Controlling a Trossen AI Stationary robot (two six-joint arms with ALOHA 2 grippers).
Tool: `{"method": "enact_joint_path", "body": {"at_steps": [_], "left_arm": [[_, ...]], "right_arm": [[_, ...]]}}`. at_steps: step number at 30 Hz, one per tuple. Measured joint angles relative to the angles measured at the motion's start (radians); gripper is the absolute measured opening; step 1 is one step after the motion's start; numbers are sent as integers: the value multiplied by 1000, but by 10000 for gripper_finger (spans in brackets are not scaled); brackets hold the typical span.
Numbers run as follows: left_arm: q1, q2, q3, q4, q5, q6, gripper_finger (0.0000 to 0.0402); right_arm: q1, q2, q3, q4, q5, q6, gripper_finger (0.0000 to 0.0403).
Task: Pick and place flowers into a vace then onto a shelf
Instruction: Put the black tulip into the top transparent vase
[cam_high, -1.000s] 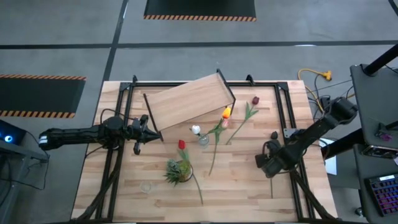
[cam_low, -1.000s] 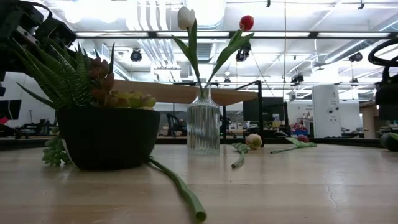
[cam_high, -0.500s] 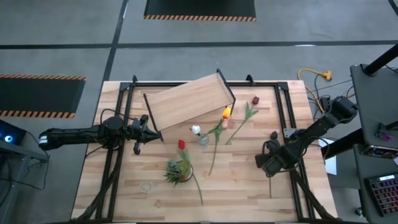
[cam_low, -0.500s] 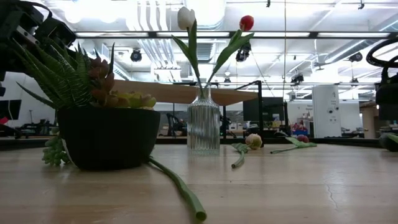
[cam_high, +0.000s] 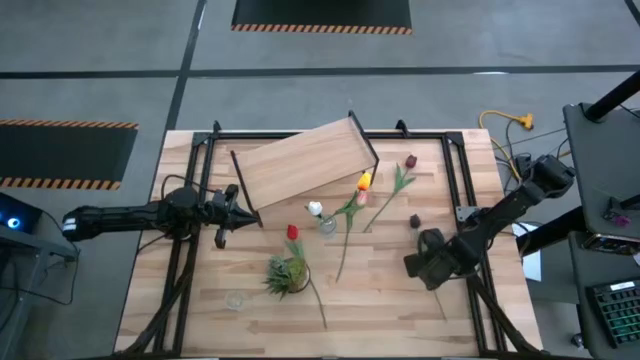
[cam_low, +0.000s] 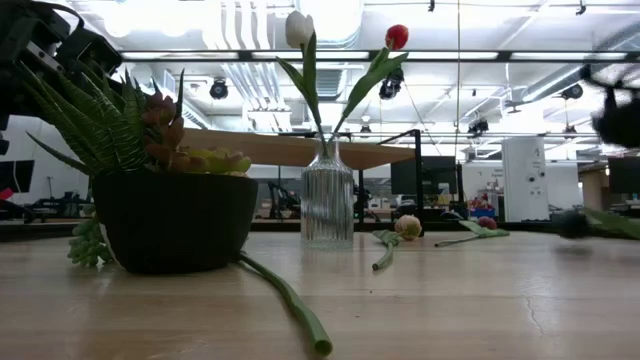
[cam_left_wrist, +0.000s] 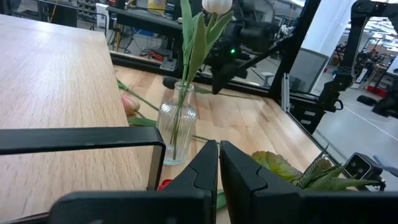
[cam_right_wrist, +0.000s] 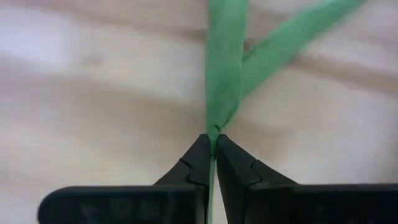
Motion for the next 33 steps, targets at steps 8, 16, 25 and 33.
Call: {"method": "enact_joint_path", "body": {"at_steps": [8, 16, 25, 33], "left_arm": [[0, 0, 0, 0, 0, 0, 1], [0, 0, 0, 0, 0, 0, 1], [0, 0, 0, 0, 0, 0, 1], [0, 0, 0, 0, 0, 0, 1]], "right_arm": [[0, 33, 130, 84, 293, -265, 11], [-3, 122, 195, 531, 540, -988, 11], [-13, 230, 249, 830, 776, -1498, 11], [-103, 231, 325, 840, 902, -1578, 11]]}}
